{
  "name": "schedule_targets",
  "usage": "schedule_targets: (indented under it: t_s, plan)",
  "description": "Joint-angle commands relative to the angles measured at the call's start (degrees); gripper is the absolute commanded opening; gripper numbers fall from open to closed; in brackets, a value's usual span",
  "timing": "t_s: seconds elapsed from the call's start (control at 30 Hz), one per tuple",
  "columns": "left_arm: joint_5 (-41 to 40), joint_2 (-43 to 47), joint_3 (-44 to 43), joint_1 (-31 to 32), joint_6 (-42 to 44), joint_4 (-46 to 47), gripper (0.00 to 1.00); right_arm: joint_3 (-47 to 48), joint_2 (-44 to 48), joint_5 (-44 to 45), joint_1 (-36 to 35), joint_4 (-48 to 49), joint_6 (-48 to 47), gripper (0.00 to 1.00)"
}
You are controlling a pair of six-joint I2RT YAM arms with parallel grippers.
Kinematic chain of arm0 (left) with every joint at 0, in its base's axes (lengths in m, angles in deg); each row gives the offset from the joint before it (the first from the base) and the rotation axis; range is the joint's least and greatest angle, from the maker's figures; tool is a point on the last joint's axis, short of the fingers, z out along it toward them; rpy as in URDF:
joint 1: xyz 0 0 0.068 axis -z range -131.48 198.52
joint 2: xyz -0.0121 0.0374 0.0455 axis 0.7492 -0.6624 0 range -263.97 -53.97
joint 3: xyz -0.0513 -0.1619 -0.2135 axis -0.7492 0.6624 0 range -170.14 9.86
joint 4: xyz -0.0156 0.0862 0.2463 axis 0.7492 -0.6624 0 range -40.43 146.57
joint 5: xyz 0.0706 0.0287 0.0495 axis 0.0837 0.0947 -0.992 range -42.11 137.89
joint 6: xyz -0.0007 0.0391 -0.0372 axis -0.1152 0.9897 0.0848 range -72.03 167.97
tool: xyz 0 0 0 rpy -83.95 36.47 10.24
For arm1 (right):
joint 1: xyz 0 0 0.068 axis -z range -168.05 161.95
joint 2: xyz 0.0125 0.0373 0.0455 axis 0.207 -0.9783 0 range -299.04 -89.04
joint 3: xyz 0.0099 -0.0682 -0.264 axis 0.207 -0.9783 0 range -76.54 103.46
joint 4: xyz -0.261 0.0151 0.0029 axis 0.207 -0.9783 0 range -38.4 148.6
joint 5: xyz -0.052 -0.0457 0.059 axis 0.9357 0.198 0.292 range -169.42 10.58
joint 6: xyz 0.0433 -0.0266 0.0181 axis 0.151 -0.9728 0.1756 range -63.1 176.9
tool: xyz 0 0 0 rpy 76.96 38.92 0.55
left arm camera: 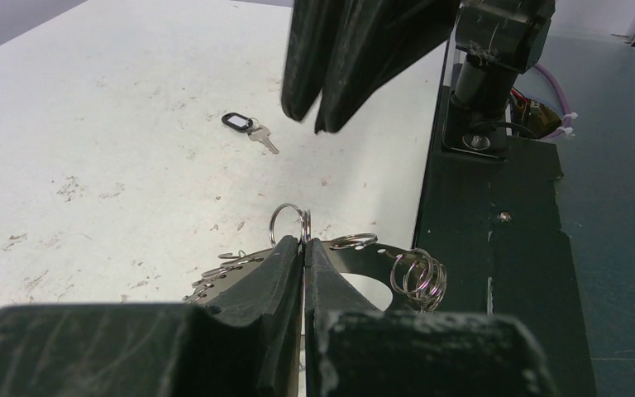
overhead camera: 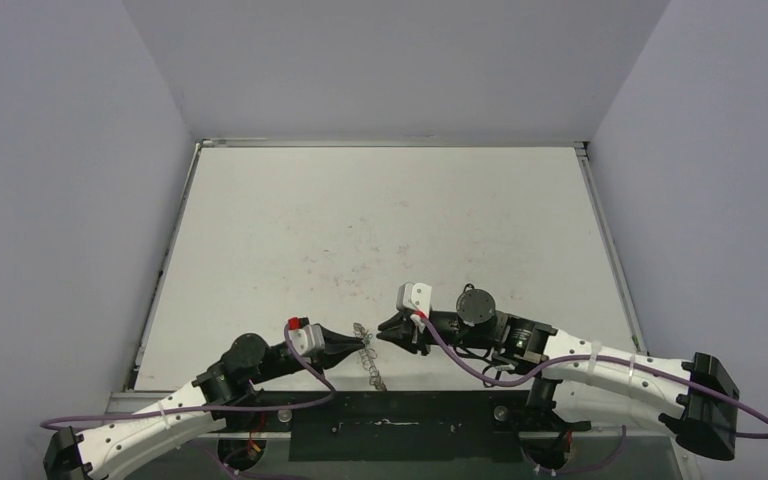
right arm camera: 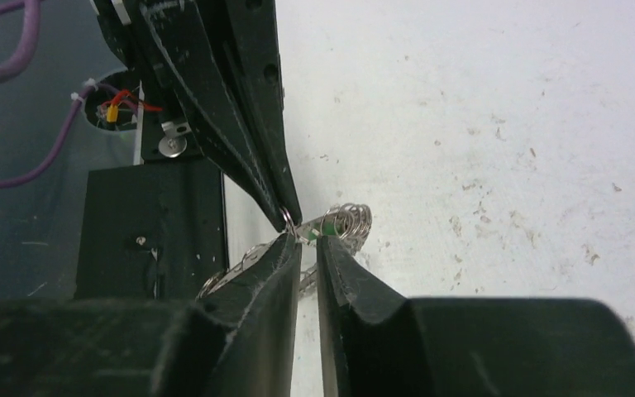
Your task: Put the keys on the keyring
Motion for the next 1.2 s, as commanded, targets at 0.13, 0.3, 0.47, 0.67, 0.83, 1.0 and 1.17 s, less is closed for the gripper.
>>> schedule_targets:
  t_s: [0.13,0.3,0.47,0.67,0.83,1.0,1.17]
  plan:
    - [0.19,-0.25,-1.41,0.34,0.54,2.43,0.00,-3.39,-2.42,-0.64,-0.28,0.75,-4.49,0.14]
    - [0.59,-0.56,-1.55,0.29,0.46,2.49,0.00,-1.88,-5.12,-0.88,-0.31,1.00,-6.91,0.38]
    - [0.94,-0.65,-1.65,0.30,0.02,2.60,0.00,-1.18,-6.93,-0.78,-0.32,2.55,-9.71,0.44]
    - [1.08,-0.65,-1.60,0.29,-0.07,2.69,0.00,-0.61,-9.15,-1.00,-0.30,4.01,-11.34,0.44]
    - [1.94,-0.65,-1.55,0.34,0.06,2.86,0.00,-0.90,-9.54,-1.25,-0.30,6.99,-12.21,0.43]
    - [2.93,-0.65,-1.31,0.30,0.67,3.19,0.00,-1.26,-9.84,-1.31,-0.25,9.51,-14.28,0.41]
    - [3.45,-0.65,-1.34,0.30,0.90,3.64,0.00,-1.17,-10.80,-2.88,-0.30,10.18,-17.25,0.32]
